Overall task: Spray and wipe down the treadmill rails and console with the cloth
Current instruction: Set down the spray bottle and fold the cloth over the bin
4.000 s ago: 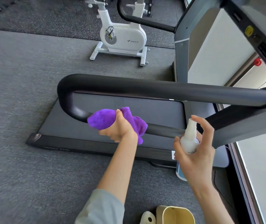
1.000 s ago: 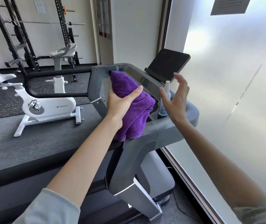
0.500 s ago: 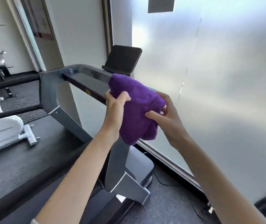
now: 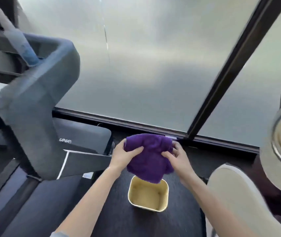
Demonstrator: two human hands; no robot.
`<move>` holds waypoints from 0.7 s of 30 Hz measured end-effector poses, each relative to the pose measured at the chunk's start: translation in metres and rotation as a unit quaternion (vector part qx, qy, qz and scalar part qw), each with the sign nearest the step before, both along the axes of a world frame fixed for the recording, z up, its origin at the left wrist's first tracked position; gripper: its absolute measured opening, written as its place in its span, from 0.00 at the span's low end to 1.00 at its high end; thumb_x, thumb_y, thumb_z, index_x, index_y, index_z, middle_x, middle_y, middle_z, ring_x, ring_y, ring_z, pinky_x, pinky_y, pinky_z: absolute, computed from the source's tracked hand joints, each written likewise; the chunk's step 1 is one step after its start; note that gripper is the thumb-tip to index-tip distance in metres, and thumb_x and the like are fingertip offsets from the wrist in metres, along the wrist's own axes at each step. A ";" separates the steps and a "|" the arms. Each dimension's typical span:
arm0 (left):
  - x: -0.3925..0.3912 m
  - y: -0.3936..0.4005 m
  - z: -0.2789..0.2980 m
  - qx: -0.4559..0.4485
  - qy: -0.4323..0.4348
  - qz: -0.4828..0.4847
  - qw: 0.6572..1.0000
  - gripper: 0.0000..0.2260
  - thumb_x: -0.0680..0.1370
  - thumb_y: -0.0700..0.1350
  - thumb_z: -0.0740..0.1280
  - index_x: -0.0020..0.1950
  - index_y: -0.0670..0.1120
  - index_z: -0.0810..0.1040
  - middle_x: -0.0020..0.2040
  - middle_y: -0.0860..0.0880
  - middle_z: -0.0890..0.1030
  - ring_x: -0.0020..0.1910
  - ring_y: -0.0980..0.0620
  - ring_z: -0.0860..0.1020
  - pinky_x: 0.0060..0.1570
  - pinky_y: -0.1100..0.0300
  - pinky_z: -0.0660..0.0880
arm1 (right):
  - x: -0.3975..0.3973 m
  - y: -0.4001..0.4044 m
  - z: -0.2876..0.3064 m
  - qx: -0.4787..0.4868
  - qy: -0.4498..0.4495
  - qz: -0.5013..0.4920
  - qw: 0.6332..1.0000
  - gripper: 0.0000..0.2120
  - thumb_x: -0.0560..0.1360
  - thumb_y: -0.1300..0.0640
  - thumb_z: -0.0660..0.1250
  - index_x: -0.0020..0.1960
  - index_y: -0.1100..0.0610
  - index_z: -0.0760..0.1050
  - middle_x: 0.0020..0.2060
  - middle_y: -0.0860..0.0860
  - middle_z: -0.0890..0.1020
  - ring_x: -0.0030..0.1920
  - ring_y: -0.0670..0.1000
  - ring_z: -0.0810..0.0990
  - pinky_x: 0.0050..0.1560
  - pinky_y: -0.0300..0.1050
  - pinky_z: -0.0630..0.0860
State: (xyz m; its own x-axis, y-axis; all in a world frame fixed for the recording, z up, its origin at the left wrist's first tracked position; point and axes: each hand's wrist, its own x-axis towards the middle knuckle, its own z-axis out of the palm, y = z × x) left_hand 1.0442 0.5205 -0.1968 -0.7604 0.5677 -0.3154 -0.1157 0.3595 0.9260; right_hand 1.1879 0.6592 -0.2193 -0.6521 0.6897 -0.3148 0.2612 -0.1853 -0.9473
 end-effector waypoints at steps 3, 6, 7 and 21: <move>0.023 0.021 -0.081 -0.079 0.002 -0.042 0.996 0.13 0.68 0.44 0.78 0.49 0.46 0.80 0.46 0.49 0.84 0.50 0.48 0.82 0.52 0.55 0.78 | 0.029 0.013 -0.072 -0.010 -0.086 -0.008 0.996 0.15 0.76 0.71 0.66 0.57 0.56 0.73 0.53 0.58 0.83 0.52 0.52 0.81 0.56 0.46 0.77; 0.034 0.034 -0.161 -0.158 -0.001 -0.075 0.985 0.11 0.70 0.46 0.77 0.47 0.44 0.79 0.45 0.46 0.83 0.49 0.45 0.79 0.52 0.51 0.77 | 0.046 0.021 -0.141 -0.040 -0.160 -0.009 0.986 0.14 0.75 0.70 0.66 0.55 0.54 0.73 0.53 0.57 0.82 0.52 0.53 0.80 0.56 0.49 0.78; 0.036 0.037 -0.184 -0.172 -0.008 -0.085 0.981 0.11 0.70 0.45 0.77 0.47 0.44 0.79 0.44 0.46 0.83 0.47 0.46 0.79 0.50 0.54 0.76 | 0.048 0.024 -0.162 -0.047 -0.176 -0.016 0.983 0.14 0.75 0.69 0.66 0.54 0.54 0.73 0.51 0.56 0.83 0.52 0.54 0.81 0.56 0.51 0.78; 0.028 0.052 -0.356 -0.384 -0.043 -0.159 0.908 0.16 0.78 0.47 0.65 0.66 0.47 0.76 0.63 0.44 0.79 0.64 0.45 0.74 0.64 0.55 0.69 | 0.026 0.027 -0.325 -0.104 -0.347 -0.022 0.932 0.21 0.78 0.62 0.67 0.70 0.58 0.71 0.66 0.58 0.76 0.66 0.55 0.74 0.64 0.41 0.68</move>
